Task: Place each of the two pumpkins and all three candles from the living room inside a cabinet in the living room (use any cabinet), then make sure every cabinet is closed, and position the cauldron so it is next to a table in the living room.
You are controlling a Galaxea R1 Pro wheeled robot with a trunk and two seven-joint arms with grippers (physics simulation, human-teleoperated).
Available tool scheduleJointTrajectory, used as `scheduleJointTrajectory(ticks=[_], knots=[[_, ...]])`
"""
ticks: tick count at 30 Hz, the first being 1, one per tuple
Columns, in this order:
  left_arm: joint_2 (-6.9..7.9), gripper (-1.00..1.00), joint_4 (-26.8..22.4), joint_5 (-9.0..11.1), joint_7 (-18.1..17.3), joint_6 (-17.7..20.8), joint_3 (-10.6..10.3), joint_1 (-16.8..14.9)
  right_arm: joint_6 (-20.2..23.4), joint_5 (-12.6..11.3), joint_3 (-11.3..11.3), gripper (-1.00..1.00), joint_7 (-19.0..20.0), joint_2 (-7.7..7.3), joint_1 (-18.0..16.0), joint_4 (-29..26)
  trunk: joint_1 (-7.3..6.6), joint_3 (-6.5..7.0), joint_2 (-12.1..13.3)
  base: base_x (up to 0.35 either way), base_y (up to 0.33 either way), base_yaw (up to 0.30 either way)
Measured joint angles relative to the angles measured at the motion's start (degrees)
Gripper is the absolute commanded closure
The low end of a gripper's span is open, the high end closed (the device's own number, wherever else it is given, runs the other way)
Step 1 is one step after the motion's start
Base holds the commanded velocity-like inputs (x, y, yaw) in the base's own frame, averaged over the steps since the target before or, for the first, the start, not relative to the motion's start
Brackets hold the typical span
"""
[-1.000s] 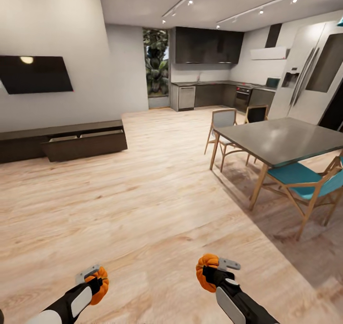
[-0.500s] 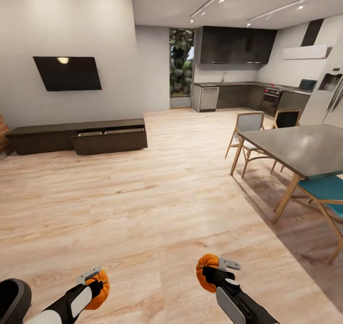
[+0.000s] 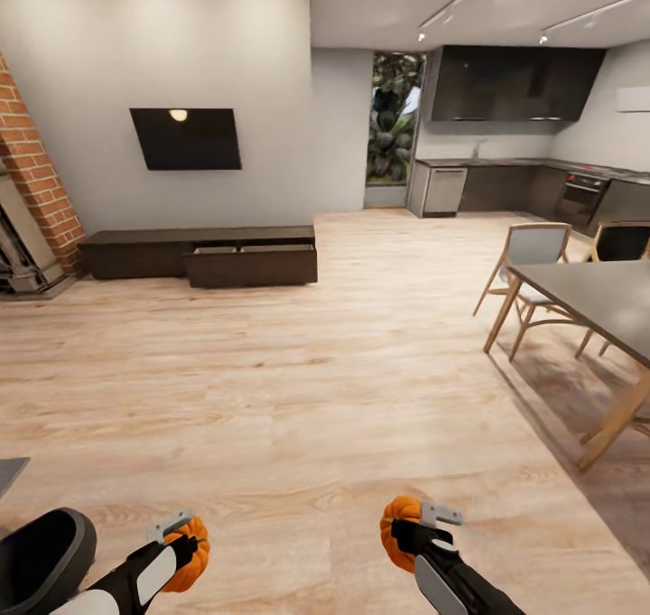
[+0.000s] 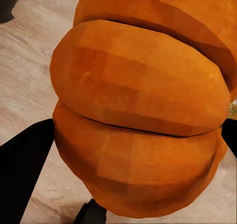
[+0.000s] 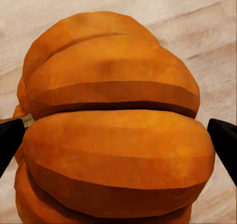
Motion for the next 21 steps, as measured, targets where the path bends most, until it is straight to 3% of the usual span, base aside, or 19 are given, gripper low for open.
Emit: scheduleJointTrajectory(ticks=[14,21], knots=[[-0.08,1.0,0.01,0.07,-0.01,0.0,-0.05,0.0,0.0,0.01,0.0,1.0,0.0,0.04,0.0,0.11,0.0,0.0,0.0,0.329,0.0,0.287],[-0.1,1.0,0.03,0.07,-0.02,-0.01,-0.09,-0.01,0.0,-0.29,-0.12,1.0,0.15,-0.01,0.01,0.09,0.0,0.0,0.0,0.329,0.0,0.04]])
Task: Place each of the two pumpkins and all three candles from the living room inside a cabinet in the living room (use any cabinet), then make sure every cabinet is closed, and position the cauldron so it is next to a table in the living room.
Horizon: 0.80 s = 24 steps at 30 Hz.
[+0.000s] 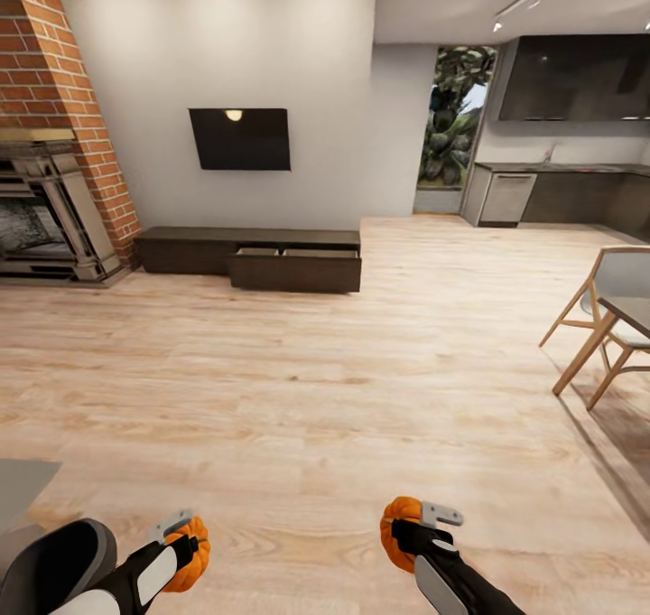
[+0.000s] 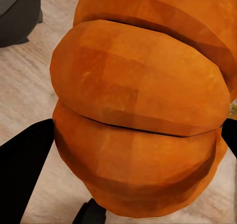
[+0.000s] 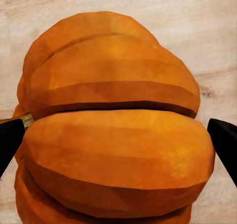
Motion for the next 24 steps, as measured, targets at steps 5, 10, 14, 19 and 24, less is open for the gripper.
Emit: scheduleJointTrajectory(ticks=[5,10,14,19,24], knots=[[-0.01,1.0,0.01,0.01,-0.01,-0.01,-0.01,-0.01,0.09,-0.08,-0.07,1.0,2.12,-0.06,0.0,-0.04,0.0,-0.06,0.0,0.329,0.0,-0.14],[0.0,1.0,0.0,0.0,0.0,0.0,-0.01,0.0,0.1,0.02,-0.15,1.0,3.02,-0.09,0.0,-0.08,0.0,-0.08,0.0,0.329,0.0,-0.023],[0.0,1.0,0.0,0.0,0.0,0.0,-0.01,0.0,-0.03,0.07,-0.15,1.0,3.03,-0.07,0.0,-0.08,0.0,-0.08,0.0,0.329,0.0,-0.002],[0.0,1.0,0.0,0.0,0.0,0.0,-0.01,0.0,-0.15,-0.01,-0.16,1.0,2.99,-0.09,0.0,-0.09,0.0,-0.08,0.0,0.329,0.0,0.0],[0.06,1.0,0.0,-0.01,0.0,0.0,0.01,0.0,-0.58,-0.02,-0.36,1.0,2.9,-0.09,0.0,-0.13,0.0,-0.08,0.0,0.329,0.0,0.0]])
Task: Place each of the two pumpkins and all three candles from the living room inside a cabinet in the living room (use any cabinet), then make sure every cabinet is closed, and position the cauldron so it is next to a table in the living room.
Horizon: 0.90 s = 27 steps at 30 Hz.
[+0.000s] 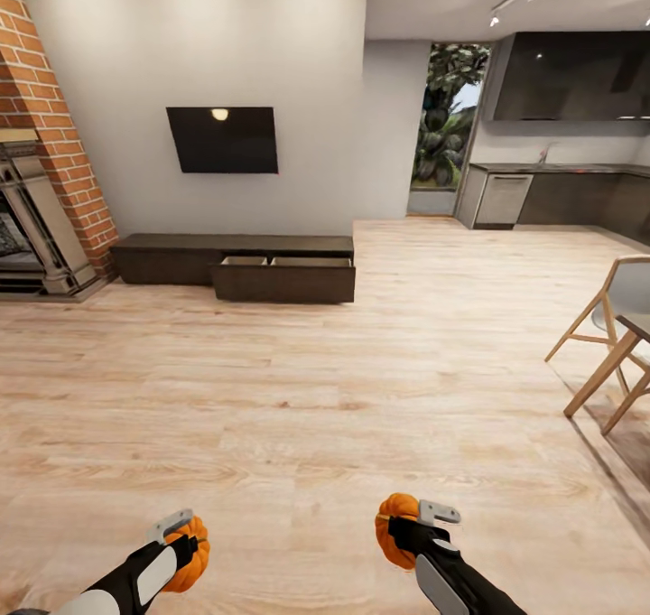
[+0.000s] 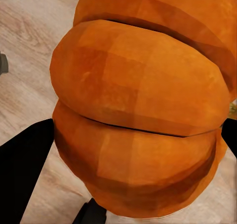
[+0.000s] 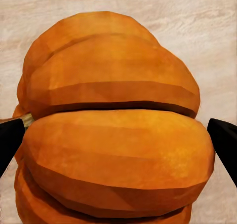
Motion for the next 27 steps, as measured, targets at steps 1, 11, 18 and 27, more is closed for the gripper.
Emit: scheduleJointTrajectory(ticks=[1,11,18,27], knots=[[0.01,1.0,0.0,0.0,0.0,0.0,0.01,0.0,-0.03,0.01,-0.02,1.0,0.04,0.0,0.0,-0.02,0.0,0.0,0.0,0.329,0.0,0.0],[-0.06,1.0,0.0,0.01,0.0,0.0,-0.01,0.0,0.26,-0.18,-0.1,1.0,0.12,0.03,0.0,0.09,0.0,0.0,0.0,0.329,0.0,0.0],[-0.06,1.0,0.0,0.01,0.0,0.0,-0.01,0.0,0.47,-0.15,-0.1,1.0,-0.19,0.04,0.0,0.22,0.0,0.0,0.0,0.329,0.0,0.0],[0.0,1.0,0.0,0.03,0.0,0.0,-0.01,0.0,0.7,0.0,0.18,1.0,0.18,0.08,-0.01,0.22,0.0,0.0,0.0,0.33,0.0,0.0]])
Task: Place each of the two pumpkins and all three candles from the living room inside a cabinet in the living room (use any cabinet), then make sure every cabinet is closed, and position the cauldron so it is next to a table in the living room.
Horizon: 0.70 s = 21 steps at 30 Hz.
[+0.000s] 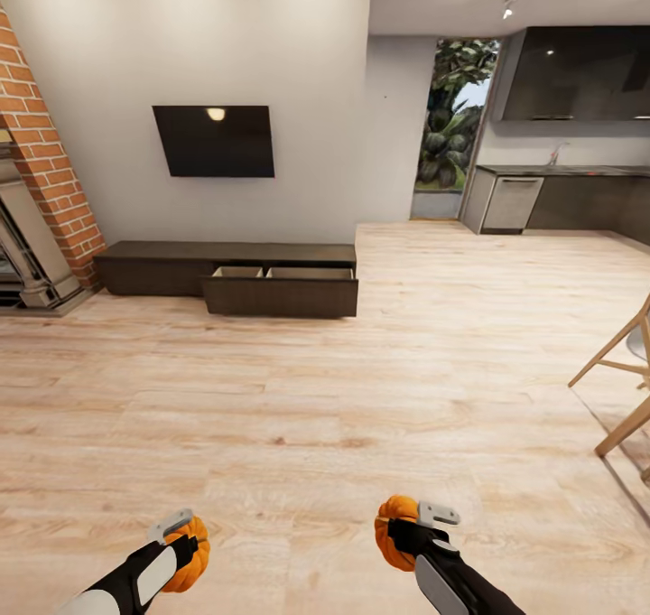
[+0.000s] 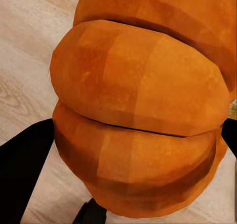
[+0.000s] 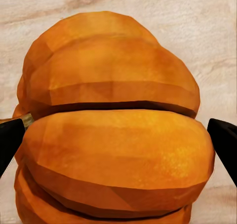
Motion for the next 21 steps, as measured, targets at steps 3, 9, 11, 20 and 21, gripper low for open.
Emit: scheduleJointTrajectory(ticks=[3,9,11,20,21], knots=[[0.02,1.0,0.0,0.05,0.0,0.0,0.01,0.0,0.0,-0.01,0.05,1.0,0.06,0.0,0.01,0.0,0.0,0.0,0.0,0.329,0.0,0.0],[0.03,1.0,-0.01,0.07,0.0,0.0,0.07,0.0,0.01,0.0,0.11,1.0,0.19,0.0,0.01,0.0,0.0,0.0,0.0,0.329,0.0,0.0],[0.05,1.0,0.0,0.05,0.0,0.0,0.08,0.0,0.01,0.0,0.11,1.0,0.2,0.0,0.01,0.0,0.0,0.0,0.0,0.329,0.0,0.0],[0.29,1.0,0.0,0.16,-0.08,0.0,0.24,0.0,0.01,0.0,0.11,1.0,0.2,0.0,0.01,0.0,0.0,0.0,0.0,0.329,0.0,0.0],[0.32,1.0,0.0,0.19,-0.08,0.0,0.24,0.0,0.01,0.0,0.11,1.0,0.2,0.0,0.01,0.0,0.0,0.0,0.0,0.33,0.005,0.0]])
